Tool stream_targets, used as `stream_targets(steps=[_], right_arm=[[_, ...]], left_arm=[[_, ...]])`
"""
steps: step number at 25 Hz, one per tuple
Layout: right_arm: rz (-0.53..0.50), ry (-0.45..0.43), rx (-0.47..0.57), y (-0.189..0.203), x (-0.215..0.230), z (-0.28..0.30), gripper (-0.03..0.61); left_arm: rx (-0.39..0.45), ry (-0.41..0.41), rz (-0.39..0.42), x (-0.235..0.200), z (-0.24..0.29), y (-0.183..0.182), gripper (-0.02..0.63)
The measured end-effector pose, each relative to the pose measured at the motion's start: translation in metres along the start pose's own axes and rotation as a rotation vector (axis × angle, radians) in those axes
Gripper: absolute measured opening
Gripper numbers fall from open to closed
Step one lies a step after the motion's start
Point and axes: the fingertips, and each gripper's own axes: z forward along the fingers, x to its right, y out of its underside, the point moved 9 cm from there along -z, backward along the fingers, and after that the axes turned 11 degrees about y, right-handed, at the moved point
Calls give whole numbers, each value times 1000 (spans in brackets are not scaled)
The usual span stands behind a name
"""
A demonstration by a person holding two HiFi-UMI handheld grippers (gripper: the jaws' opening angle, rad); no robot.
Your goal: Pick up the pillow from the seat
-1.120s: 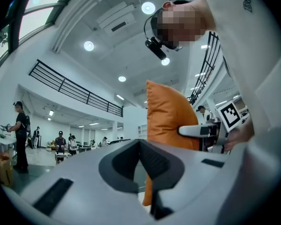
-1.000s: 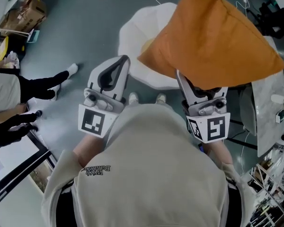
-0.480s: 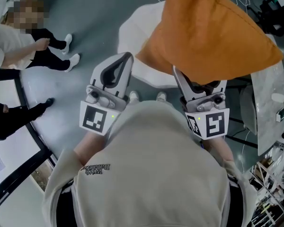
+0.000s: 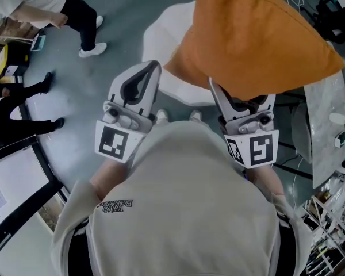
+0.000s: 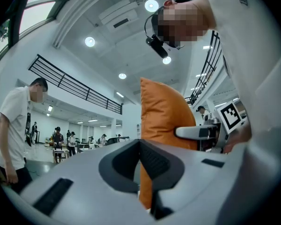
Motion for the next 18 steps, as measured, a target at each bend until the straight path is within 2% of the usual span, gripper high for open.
stream_targets(steps=[18], right_arm=[[-21, -7, 4, -1, -6, -7, 383]], left_arm=[[-3, 27, -1, 4, 1, -1, 9]])
